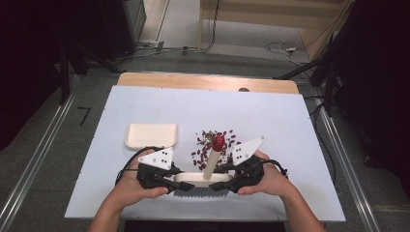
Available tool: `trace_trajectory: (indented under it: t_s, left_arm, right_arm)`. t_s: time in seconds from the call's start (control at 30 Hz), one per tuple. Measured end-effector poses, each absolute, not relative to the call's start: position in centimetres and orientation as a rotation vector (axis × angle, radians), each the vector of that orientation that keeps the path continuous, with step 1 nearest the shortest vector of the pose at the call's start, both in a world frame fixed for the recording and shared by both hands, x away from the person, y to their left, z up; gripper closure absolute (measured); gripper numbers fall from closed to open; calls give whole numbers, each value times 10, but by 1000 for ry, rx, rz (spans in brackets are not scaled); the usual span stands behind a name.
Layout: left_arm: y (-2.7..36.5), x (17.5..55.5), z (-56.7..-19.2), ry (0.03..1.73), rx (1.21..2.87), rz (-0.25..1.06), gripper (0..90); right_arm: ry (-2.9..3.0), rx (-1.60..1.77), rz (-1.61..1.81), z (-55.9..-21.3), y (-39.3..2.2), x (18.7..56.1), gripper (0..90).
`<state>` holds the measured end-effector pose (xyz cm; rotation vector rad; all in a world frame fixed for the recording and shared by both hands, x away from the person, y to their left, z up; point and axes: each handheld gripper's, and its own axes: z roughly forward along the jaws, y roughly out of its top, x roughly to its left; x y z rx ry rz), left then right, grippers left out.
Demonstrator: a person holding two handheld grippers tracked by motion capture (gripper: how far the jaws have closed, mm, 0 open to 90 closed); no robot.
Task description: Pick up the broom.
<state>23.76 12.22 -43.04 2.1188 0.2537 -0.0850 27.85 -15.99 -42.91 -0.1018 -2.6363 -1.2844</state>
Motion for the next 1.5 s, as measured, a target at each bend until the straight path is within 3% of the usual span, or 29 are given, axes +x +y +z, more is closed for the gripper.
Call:
trace_trajectory:
  t_s: [0.2,0.5,0.67,0.7,0.73,0.77,0.9,1.1,1.5]
  left_arm:
    - [122,239,-433,253,2123,-113,689]
    - [130,243,-436,269,2081,-163,680]
    - [143,246,-438,396,2012,-61,408]
    - [147,247,-438,431,1995,-32,408]
    - [150,248,-438,459,1977,-7,319]
    - [154,248,-438,481,1957,8,319]
    - [167,248,-438,587,1888,92,113]
    - [186,249,-440,705,1798,144,0]
    - [217,240,-444,815,1706,275,0]
  right_arm:
    - [-2608,-65,-1243,-433,-157,278,634]
    - [-2619,-57,-1291,-432,-155,274,653]
    - [-2733,-141,-1307,-430,-154,273,653]
    - [-2733,-141,-1307,-430,-154,273,653]
    - [-2727,-193,-1351,-429,-159,277,653]
    - [-2727,-193,-1351,-429,-159,277,653]
    - [-2716,-392,-1482,-420,-179,291,653]
    - [-2713,-741,-1618,-414,-203,306,653]
    - [-2691,-1418,-1638,-420,-248,332,653]
